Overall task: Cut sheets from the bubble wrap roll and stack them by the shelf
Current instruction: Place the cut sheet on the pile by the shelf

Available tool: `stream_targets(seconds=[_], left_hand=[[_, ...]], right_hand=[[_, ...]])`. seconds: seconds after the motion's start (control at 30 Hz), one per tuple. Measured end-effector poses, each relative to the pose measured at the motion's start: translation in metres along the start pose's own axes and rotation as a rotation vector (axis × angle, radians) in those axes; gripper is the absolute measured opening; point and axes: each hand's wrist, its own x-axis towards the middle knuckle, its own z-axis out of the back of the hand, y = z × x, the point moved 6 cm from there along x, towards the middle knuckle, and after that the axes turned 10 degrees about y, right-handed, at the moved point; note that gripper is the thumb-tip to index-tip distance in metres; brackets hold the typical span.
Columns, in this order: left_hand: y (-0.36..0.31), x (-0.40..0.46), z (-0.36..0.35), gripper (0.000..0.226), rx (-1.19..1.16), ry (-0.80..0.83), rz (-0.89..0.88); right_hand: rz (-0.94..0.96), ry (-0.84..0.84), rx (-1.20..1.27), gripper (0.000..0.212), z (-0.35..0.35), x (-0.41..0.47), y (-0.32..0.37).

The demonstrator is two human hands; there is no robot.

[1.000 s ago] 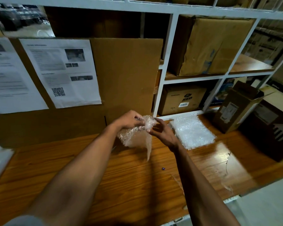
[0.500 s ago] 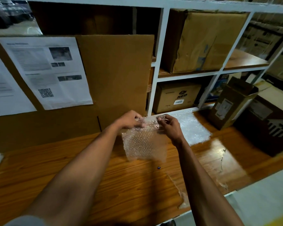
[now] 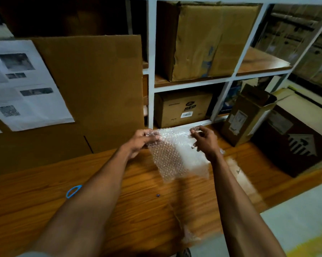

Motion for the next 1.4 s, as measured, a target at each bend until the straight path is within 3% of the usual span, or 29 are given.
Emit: stream_targets(seconds=[0.07, 0.2, 0.3, 0.5, 0.63, 0.8, 1.4], left_hand=[[0.007, 0.013, -0.017, 0.049, -0.066, 0.005, 0.016], [0.016, 0.042, -0.053, 0.016, -0.142, 0.117, 0.056], [0.013, 0.065, -0.072, 0.010, -0.161, 0.111, 0.044], [0.011, 0.113, -0.084, 0.029, 0.065, -0.213, 0.069], [0.037, 0.150, -0.066, 0.073, 0.234, -0.344, 0.156], [0.034, 0.173, -0.073, 0.024, 0.365, -0.434, 0.149], [0.065, 0.242, -0.043, 0.025, 0.572, -0.646, 0.317]], right_hand=[[-0.024, 0.028, -0.024, 0.013, 0.021, 0.008, -0.007], [-0.124, 0.153, -0.011, 0.018, 0.061, 0.028, -0.025], [-0.148, 0.216, -0.010, 0.013, 0.086, 0.045, -0.037], [-0.107, 0.142, -0.101, 0.008, 0.124, 0.089, -0.060], [-0.085, 0.086, -0.168, 0.007, 0.134, 0.117, -0.076], [-0.082, 0.077, -0.209, 0.006, 0.134, 0.154, -0.091], [-0.045, 0.117, -0.461, 0.014, 0.108, 0.252, -0.171]])
